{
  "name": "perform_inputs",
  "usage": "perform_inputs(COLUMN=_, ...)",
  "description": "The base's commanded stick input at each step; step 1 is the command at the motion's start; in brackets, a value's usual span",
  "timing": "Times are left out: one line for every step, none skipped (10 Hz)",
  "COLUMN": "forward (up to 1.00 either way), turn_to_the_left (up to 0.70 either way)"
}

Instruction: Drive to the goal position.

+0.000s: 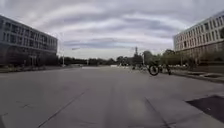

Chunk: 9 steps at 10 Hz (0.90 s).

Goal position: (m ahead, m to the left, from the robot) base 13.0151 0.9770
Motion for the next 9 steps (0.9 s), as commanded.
perform_inputs(forward=0.85, turn_to_the_left=-0.02)
perform_inputs(forward=0.85, turn_to_the_left=-0.18)
perform_inputs(forward=0.85, turn_to_the_left=-0.34)
perform_inputs(forward=0.85, turn_to_the_left=-0.17)
perform_inputs(forward=0.85, turn_to_the_left=0.0)
perform_inputs(forward=0.85, turn_to_the_left=0.0)
perform_inputs(forward=0.85, turn_to_the_left=0.0)
perform_inputs(forward=0.85, turn_to_the_left=0.0)
perform_inputs(forward=0.85, turn_to_the_left=0.0)
